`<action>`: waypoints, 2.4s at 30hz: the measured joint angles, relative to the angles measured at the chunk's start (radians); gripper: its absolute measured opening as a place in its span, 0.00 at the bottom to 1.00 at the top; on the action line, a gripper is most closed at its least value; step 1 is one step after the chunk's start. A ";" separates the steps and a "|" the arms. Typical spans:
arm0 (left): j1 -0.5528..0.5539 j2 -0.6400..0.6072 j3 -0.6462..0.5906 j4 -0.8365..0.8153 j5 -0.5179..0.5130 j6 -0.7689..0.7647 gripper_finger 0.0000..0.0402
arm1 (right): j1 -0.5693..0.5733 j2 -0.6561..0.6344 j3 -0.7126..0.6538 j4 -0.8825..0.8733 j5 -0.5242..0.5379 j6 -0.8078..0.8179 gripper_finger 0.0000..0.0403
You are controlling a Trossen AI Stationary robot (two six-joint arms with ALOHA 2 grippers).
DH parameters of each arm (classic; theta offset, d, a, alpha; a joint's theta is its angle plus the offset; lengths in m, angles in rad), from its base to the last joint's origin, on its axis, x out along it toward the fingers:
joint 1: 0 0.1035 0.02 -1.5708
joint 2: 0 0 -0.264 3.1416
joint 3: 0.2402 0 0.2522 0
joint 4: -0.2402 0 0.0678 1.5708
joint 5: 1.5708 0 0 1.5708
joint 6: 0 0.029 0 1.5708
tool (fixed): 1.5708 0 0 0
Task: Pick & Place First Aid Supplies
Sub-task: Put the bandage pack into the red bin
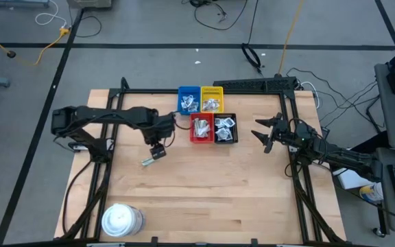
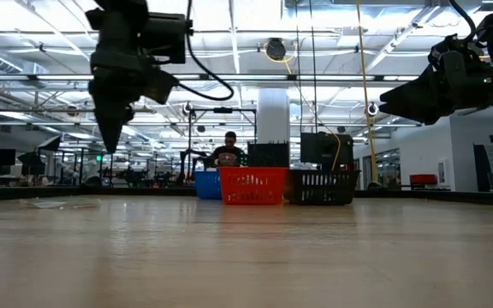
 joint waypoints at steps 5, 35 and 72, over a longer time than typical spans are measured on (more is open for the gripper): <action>-0.043 -0.010 -0.089 0.030 -0.001 -0.047 0.59 | 0.000 0.000 0.000 0.000 0.000 0.000 0.65; -0.171 -0.003 -0.342 0.377 -0.072 -0.201 0.38 | 0.000 0.000 0.000 0.000 0.000 0.000 0.65; 0.064 -0.081 -0.028 0.100 -0.001 -0.833 0.01 | 0.000 0.000 0.000 0.000 0.000 0.000 0.65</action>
